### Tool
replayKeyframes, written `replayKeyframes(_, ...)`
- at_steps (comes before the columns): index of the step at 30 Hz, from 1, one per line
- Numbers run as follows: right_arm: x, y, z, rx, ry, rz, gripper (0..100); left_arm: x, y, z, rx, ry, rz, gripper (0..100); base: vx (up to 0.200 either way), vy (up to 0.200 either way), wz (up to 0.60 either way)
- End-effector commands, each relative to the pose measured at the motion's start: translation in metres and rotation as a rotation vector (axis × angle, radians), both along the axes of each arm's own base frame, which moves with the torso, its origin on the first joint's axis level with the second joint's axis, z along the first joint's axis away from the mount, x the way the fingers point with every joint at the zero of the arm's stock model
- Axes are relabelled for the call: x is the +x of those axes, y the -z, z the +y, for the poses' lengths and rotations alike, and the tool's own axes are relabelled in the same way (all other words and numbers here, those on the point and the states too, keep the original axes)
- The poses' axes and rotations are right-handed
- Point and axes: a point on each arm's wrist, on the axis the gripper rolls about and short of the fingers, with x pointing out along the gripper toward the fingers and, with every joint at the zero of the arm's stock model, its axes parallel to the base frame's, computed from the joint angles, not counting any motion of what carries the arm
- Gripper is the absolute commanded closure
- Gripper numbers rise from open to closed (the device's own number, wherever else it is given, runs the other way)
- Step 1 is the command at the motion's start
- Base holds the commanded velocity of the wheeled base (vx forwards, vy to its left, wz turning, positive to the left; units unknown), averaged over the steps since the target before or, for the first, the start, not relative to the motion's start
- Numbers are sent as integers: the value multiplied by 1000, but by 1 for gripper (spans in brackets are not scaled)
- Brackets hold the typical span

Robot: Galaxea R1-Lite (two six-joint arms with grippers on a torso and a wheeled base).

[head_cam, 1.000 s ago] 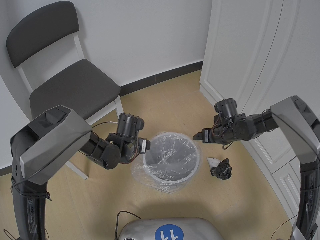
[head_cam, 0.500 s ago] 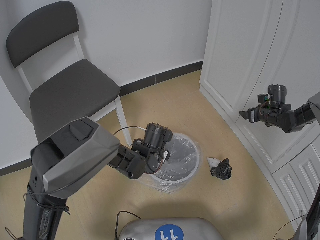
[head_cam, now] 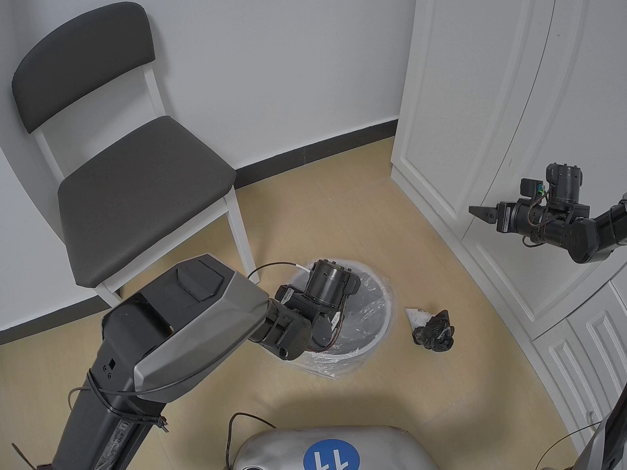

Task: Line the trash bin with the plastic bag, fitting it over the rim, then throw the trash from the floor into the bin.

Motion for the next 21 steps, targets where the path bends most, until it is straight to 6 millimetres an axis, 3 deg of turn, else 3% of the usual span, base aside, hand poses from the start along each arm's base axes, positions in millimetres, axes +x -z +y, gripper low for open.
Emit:
replayKeyframes(1,-26,-40,10,148,-117,-47,0,6,14,-4,20,-12,11,0,0,0,0)
replayKeyframes(12,-30,-38,11,146,-124,-42,0,-8,25,-2,100,-23,73,0,0,0,0)
replayKeyframes(21,-32,-39,11,144,-123,-48,0,-47,18,2,73,-22,129,0,0,0,0)
